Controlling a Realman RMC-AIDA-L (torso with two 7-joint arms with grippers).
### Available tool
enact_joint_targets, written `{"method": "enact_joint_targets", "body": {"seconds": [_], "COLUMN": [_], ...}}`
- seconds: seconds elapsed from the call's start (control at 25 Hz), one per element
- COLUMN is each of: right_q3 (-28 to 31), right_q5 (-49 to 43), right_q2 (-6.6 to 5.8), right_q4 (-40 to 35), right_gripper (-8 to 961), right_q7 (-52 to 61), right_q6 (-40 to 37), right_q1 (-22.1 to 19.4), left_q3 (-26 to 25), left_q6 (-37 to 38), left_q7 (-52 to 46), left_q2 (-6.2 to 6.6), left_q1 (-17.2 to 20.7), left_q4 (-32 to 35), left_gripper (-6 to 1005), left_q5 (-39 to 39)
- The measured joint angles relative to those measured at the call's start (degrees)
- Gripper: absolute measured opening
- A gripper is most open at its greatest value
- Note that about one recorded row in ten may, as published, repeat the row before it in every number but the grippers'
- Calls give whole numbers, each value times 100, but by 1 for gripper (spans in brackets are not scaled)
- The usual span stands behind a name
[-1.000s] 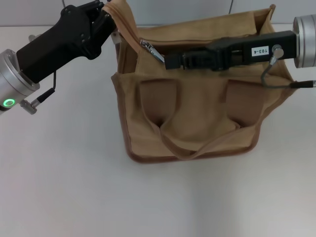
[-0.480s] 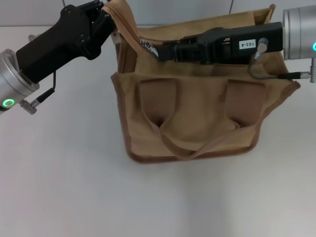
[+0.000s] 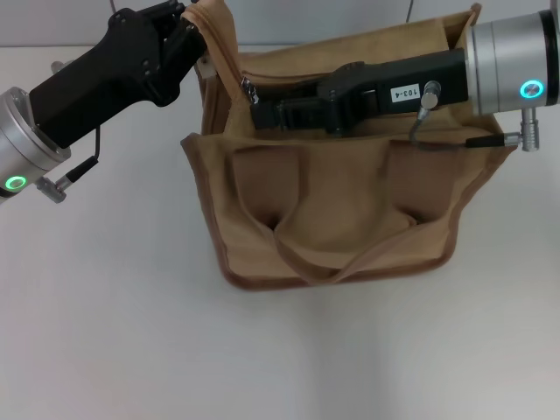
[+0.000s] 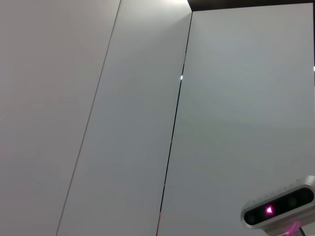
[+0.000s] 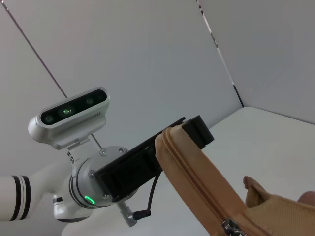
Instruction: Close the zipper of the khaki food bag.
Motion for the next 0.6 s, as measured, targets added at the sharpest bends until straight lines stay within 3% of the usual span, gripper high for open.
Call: {"method": "enact_joint_targets", "body": {"seconds": [0.36,0.6], "right_q3": [-78,-139], "right_q5": [-169,-352], "right_q2": [-6,-5], "right_q4": [-10,-27], "right_gripper": [266,125], "right_q7": [336,529], "right_q6": [32,6], "right_q1": [158,223], "left_q3": [0,1], "left_q6": [27,28], "left_q7": [0,0], "left_q2": [0,-1], "left_q1": [-3,-3], "left_q4": [0,0], "left_gripper": [28,28], "left_q5": [0,4]}}
